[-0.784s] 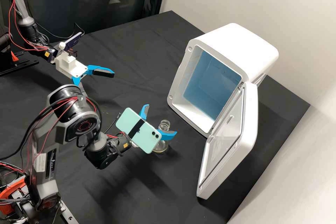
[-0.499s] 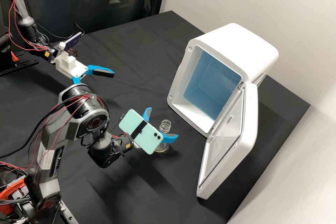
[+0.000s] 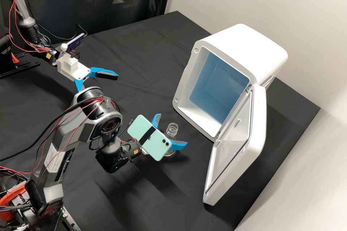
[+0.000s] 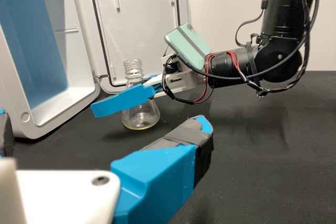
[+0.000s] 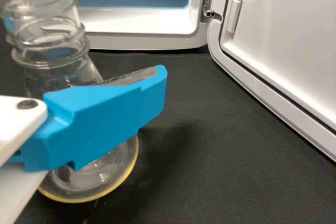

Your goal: Place the flask in the incubator

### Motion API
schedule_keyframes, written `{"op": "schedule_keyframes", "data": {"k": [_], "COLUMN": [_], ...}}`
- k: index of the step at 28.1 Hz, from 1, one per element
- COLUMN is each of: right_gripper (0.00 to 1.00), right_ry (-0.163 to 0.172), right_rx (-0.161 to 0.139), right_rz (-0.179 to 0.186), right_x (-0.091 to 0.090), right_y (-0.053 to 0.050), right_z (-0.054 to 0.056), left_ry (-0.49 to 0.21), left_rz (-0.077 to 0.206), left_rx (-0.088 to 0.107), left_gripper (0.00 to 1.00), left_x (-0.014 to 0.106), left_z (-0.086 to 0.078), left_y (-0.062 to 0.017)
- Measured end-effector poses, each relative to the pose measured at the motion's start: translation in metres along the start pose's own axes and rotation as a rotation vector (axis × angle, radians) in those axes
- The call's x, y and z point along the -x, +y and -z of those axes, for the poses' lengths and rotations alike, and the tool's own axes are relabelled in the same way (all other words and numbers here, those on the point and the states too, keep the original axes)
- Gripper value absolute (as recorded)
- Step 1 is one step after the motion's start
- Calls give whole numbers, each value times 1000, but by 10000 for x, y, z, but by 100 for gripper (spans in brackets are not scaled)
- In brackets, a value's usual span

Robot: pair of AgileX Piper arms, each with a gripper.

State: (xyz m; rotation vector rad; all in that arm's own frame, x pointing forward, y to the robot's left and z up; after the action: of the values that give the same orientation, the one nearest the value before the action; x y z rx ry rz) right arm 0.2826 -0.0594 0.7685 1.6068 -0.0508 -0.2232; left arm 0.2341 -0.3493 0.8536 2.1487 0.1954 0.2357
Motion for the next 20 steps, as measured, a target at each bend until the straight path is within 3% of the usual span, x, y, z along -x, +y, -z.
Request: {"op": "schedule_keyframes", "data": {"k": [13, 20], "right_gripper": [0, 0], "right_ry": [-14, -21], "right_rx": [-5, -9], "right_rz": [3, -12], "right_x": [-82, -102], "right_y": [-60, -30], "right_z": [-82, -99], "left_ry": [0, 0], "left_rz": [0, 0], "left_rx": [0, 0], "left_gripper": [100, 100], "left_x": [0, 0], "left_z": [0, 0], "left_y": [0, 0]}}
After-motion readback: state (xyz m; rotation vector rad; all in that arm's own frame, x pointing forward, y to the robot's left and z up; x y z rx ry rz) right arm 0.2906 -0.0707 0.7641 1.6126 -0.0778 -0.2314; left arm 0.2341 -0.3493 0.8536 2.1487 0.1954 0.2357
